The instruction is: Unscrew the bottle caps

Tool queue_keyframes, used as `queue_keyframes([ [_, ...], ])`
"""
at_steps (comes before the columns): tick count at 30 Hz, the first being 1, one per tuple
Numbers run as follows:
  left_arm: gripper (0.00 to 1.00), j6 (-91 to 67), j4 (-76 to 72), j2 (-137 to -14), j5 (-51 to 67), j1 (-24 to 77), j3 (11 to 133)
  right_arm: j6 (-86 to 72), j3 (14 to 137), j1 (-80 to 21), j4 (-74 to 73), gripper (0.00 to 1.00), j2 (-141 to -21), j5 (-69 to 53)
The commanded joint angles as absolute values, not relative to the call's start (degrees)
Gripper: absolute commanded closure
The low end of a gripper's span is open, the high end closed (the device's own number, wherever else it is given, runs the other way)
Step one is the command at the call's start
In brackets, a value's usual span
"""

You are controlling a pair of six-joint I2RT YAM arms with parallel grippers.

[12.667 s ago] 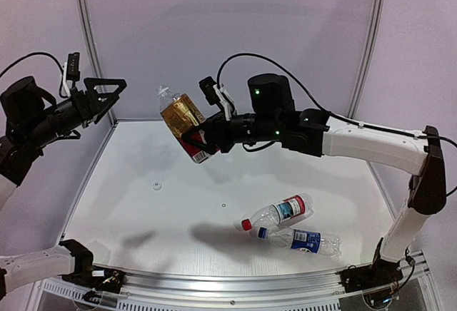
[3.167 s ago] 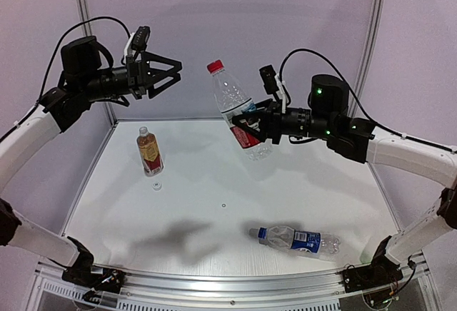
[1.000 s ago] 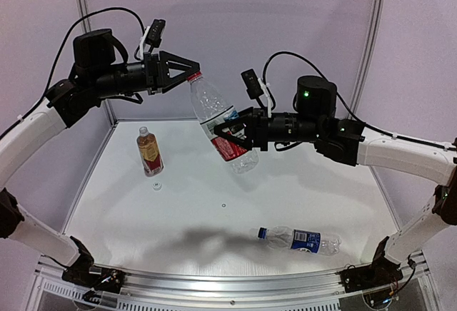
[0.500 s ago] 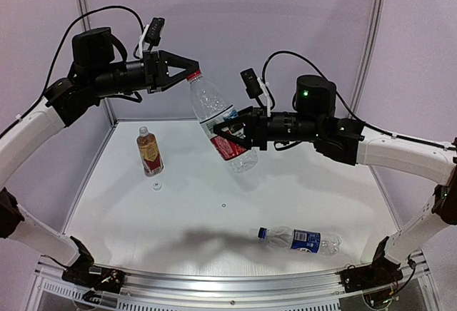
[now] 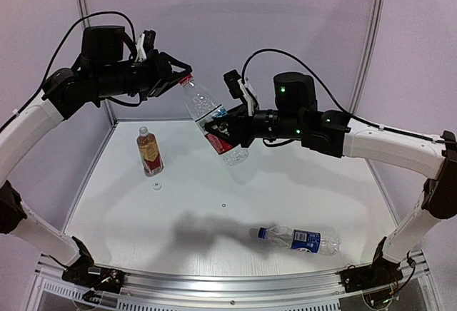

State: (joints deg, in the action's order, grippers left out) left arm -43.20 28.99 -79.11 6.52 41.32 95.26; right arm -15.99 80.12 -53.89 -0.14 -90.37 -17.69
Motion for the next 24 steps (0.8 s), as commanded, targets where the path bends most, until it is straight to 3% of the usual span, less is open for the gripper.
queue_keyframes([
  [1,0.79,-48.16,35.44,-81.00,1.62,43.67,98.73,-13.97,82.38,-53.09,-4.00,0.59,-93.23,-9.09],
  [4,0.70,-46.74,33.26,-80.50,1.47,43.68,98.11,-13.43,82.04,-53.09,-3.73,0.59,-93.22,-11.55],
  [9,0.37,-36.80,31.21,-77.17,2.97,40.51,96.61,-13.78,79.24,-53.14,-2.92,0.59,-91.30,-13.52],
  [13,0.23,-33.64,23.62,-71.14,14.43,31.12,88.92,-14.75,76.37,-53.10,-1.89,0.60,-88.77,-12.82],
  [19,0.17,-30.05,13.22,-64.20,36.79,23.98,81.06,-16.24,75.74,-53.09,-0.55,0.60,-86.40,-18.75],
  [24,0.20,-37.36,-0.46,-64.57,44.39,24.01,76.15,-20.44,76.10,-53.09,5.52,0.59,-86.02,-26.24],
])
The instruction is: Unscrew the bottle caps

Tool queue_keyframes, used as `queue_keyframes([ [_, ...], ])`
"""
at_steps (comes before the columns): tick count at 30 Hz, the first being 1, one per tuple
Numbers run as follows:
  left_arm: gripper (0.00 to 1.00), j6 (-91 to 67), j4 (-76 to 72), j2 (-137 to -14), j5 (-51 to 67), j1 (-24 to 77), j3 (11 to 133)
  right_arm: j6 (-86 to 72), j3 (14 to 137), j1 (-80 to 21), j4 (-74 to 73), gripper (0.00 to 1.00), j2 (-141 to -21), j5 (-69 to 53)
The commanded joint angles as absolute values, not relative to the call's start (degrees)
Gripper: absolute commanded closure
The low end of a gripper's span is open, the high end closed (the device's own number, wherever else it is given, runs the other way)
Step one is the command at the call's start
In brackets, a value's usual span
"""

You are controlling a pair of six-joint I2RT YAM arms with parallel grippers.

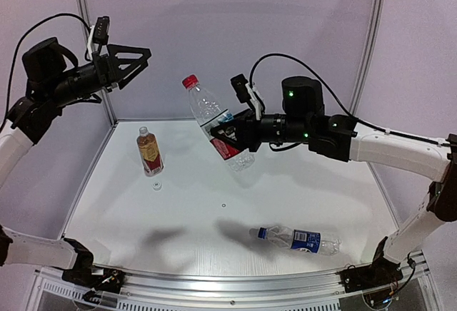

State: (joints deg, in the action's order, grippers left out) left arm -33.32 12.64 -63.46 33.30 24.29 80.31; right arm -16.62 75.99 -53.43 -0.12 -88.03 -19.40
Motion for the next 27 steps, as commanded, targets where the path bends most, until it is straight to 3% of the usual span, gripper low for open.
queue_keyframes([
  [1,0.20,-39.03,-3.54,-64.88,44.95,24.18,75.50,-21.48,76.32,-53.09,6.50,0.59,-86.24,-27.37],
  [20,0.31,-37.88,-4.96,-74.79,45.77,30.29,82.65,-26.83,79.62,-53.11,8.12,0.61,-88.32,-33.05],
  [27,0.45,-38.05,-5.82,-76.47,46.37,30.96,83.57,-27.29,79.39,-53.13,7.58,0.61,-88.16,-32.96],
])
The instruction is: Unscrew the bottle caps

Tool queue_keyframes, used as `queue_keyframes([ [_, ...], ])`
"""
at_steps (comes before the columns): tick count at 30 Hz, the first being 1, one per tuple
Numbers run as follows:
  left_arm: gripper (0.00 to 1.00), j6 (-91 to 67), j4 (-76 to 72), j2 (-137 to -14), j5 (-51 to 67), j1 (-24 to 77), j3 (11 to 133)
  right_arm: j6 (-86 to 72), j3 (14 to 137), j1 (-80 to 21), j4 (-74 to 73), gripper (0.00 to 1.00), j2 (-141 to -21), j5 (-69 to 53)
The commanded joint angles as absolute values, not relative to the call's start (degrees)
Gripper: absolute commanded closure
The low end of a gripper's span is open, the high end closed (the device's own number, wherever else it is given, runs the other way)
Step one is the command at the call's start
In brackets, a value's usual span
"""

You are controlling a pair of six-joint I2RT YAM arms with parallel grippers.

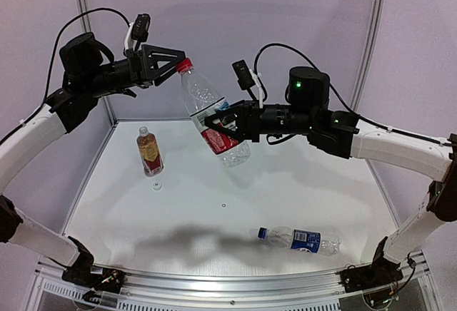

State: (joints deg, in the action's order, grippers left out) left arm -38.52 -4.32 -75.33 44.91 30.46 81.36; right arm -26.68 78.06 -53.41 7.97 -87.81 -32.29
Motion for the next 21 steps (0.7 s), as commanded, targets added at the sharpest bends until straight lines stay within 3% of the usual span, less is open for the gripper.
queue_keyframes([
  [1,0.47,-38.06,-5.76,-76.78,46.52,31.06,83.76,-27.28,79.46,-53.09,7.48,0.61,-88.21,-32.91],
  [4,0.54,-37.99,-5.49,-77.08,46.65,31.24,83.84,-27.42,79.59,-53.09,7.48,0.62,-88.41,-33.05],
  [12,0.89,-36.92,-1.99,-77.09,45.12,31.27,84.21,-27.63,79.88,-53.09,7.66,0.62,-89.13,-32.71],
  [16,0.91,-35.23,5.48,-76.74,39.62,32.25,84.89,-25.63,80.73,-53.13,4.94,0.62,-90.18,-29.42],
  [21,0.91,-36.61,19.56,-76.93,23.56,35.02,90.08,-18.74,83.73,-53.10,-4.96,0.64,-93.27,-13.75],
])
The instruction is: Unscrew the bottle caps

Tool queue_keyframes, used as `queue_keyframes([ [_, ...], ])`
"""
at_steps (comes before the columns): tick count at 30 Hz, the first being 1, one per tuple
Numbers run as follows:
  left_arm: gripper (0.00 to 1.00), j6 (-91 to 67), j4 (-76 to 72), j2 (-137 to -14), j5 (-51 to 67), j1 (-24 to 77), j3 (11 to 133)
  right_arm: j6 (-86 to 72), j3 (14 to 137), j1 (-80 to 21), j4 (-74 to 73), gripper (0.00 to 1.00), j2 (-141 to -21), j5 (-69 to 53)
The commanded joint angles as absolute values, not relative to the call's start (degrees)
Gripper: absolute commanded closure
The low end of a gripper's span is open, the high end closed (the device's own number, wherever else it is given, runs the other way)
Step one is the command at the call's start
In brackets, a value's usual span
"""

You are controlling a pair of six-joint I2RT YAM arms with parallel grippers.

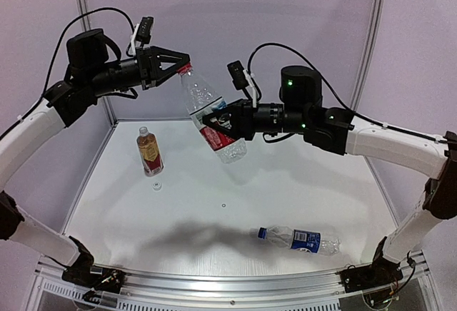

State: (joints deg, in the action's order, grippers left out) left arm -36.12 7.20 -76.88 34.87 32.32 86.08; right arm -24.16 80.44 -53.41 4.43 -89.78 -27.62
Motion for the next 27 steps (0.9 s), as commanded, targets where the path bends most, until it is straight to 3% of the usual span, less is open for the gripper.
queue_keyframes([
  [1,0.91,-37.19,22.18,-77.14,20.02,35.83,91.20,-17.79,84.50,-53.12,-5.96,0.64,-93.92,-11.37],
  [6,0.88,-41.59,28.85,-77.64,7.68,39.19,93.99,-14.54,86.32,-53.18,-8.57,0.64,-95.89,-7.52],
  [14,0.82,-43.76,31.82,-78.99,4.85,40.52,95.33,-13.10,85.73,-53.38,-8.28,0.64,-95.61,-8.96],
  [17,0.73,-43.03,30.24,-79.11,6.19,40.52,95.36,-12.97,84.22,-53.51,-7.47,0.64,-94.59,-10.09],
  [22,0.49,-41.48,28.13,-78.60,7.66,40.52,95.66,-13.02,81.81,-53.54,-7.30,0.64,-93.03,-9.71],
  [27,0.43,-39.72,23.97,-75.94,9.96,40.52,92.55,-12.43,80.79,-53.53,-7.80,0.64,-92.32,-8.77],
])
